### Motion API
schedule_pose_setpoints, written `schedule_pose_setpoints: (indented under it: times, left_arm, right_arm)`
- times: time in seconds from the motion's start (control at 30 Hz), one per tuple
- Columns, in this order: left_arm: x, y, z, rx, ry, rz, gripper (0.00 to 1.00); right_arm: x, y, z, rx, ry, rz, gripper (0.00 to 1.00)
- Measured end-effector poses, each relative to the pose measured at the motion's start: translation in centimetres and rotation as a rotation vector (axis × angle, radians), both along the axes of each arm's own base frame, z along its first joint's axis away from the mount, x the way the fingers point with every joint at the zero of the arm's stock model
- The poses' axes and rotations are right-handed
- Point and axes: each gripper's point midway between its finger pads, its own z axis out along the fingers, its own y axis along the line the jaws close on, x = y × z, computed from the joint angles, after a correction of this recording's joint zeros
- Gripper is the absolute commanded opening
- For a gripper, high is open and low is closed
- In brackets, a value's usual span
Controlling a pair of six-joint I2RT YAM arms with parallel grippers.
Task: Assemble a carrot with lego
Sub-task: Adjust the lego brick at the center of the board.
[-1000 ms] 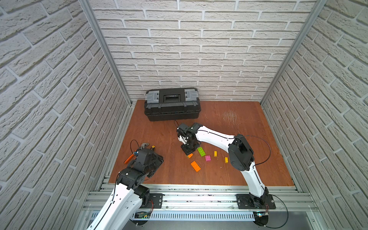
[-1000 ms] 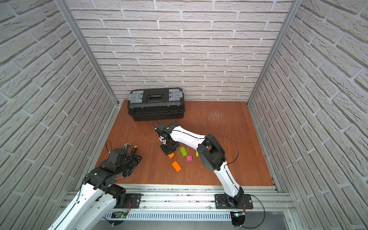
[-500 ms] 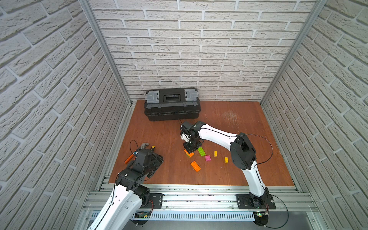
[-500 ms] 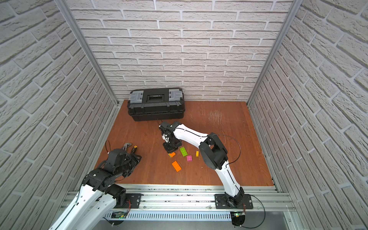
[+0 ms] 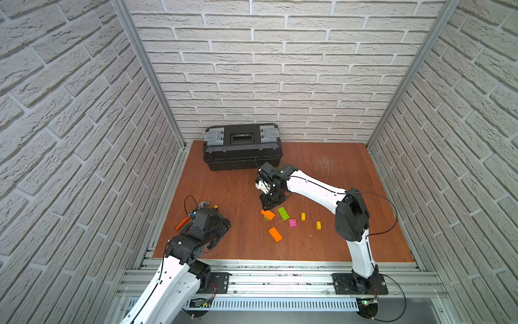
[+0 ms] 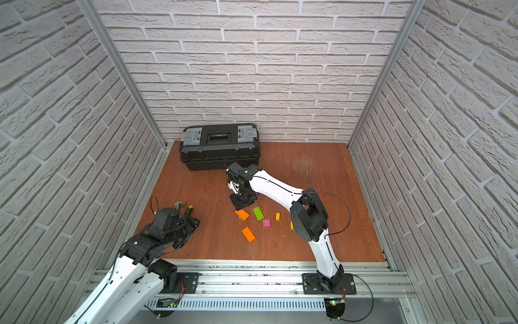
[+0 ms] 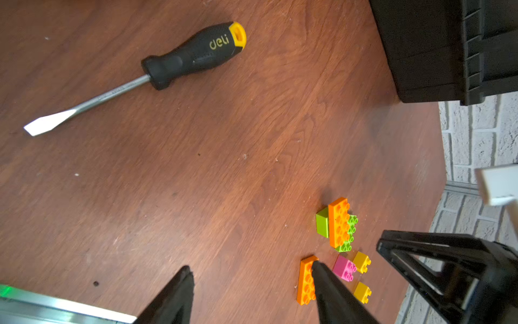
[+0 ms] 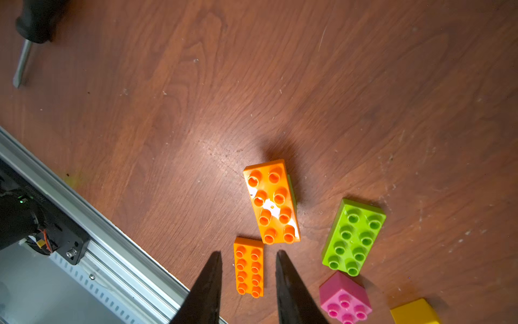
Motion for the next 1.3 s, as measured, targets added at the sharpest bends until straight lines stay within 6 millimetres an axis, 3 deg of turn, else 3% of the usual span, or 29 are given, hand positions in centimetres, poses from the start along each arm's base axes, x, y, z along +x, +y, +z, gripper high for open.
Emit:
schedule_pose_setpoints:
  times: [0.17,0.3,0.93,1.3]
  left_arm:
    - [0.5,-0.2,0.5,0.008,-0.007,-0.011,0.7]
    - [0.6,-0.2,0.5,0.011,-0.003,-0.014,0.69]
    - [0.8,-0.3,0.5,0.011,-0.004,-0.014,0.7]
    - [0.8,-0.3,1.1,-0.002,-0.034,-0.011,0.69]
  right_arm:
    - [0.3,-0.2,0.6,-0.009,-0.038,0.069,0.16]
    - [0.2,-0.5,0.5,-0.03,-0.049,0.113,0.12]
    - [-0.4,-1.6,-5.5,-0.132,0.034,0.148,0.1]
    - [-0.2,-1.6,-5.6,-0.132,0.019,0.142,0.09]
